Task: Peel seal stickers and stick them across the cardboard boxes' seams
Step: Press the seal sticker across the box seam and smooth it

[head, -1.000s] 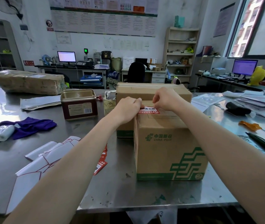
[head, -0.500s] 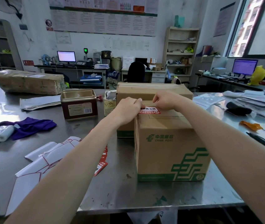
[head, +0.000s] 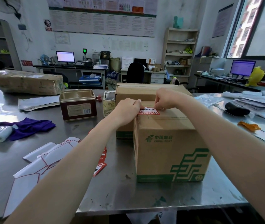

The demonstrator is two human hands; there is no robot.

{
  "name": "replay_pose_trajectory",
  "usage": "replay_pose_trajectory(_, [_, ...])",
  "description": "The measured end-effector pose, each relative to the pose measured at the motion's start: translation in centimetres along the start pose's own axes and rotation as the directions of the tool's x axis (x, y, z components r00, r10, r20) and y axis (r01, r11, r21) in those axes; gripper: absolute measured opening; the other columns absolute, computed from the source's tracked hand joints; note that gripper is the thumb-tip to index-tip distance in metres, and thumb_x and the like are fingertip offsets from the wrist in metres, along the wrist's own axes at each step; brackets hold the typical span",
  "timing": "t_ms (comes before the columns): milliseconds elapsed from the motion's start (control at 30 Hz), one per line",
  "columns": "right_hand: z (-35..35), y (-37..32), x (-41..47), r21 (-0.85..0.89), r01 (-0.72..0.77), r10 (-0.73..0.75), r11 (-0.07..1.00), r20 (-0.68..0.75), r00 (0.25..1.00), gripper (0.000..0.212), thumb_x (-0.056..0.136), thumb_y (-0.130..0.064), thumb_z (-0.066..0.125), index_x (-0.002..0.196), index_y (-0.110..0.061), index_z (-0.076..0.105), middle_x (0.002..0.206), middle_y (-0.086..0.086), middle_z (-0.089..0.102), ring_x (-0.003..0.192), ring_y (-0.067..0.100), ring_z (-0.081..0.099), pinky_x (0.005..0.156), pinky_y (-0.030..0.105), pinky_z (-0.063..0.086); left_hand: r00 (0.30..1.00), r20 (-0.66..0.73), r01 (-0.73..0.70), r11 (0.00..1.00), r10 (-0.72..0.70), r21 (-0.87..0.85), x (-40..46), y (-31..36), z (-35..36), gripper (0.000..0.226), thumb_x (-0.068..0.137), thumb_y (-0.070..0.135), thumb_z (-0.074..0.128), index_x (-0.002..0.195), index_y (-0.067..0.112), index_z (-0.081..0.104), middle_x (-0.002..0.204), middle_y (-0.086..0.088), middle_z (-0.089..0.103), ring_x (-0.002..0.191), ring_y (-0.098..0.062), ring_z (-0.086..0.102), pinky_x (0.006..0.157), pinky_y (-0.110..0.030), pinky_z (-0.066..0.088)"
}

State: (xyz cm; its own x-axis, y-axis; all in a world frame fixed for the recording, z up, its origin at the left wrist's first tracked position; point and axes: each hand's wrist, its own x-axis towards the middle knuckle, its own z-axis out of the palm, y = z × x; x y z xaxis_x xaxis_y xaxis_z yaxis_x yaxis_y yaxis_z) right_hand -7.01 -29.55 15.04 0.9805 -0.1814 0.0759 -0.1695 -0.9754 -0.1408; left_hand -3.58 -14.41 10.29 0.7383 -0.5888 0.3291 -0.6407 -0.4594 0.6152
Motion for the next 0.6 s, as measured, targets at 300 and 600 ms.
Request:
replay_pose_trajectory(300, [-0.22,-0.08,0.4,-0.097,-0.009,0.018,0.995,0.098,0.995,0.036,0.096,-0.023,0.049,0.063,-0.019,0.036,0.066,-0.004,0.041,0.058,0.01,0.037,0.052,0.022,0.03,1.0,-0.002,0.002,1.0,-0.002,-0.011,0.04,-0.04,-0.1,0.047,0.103,0.028,0.024,0.117,0.013,0.066,0.129,-0.009,0.059,0.117,-0.022,0.05,0.088,-0.023,0.03])
replay_pose_trajectory(600, [-0.39,0.83,0.07,0.195,-0.055,0.043,0.979,0.065,0.997,0.023,0.095,-0.023,0.047,0.086,-0.006,0.059,0.089,0.007,0.06,0.084,0.02,0.058,0.08,0.032,0.049,1.0,0.002,-0.003,1.0,0.003,-0.011,-0.02,-0.06,-0.08,0.047,0.103,0.028,0.023,0.117,0.013,0.066,0.128,-0.01,0.06,0.115,-0.022,0.051,0.089,-0.024,0.031])
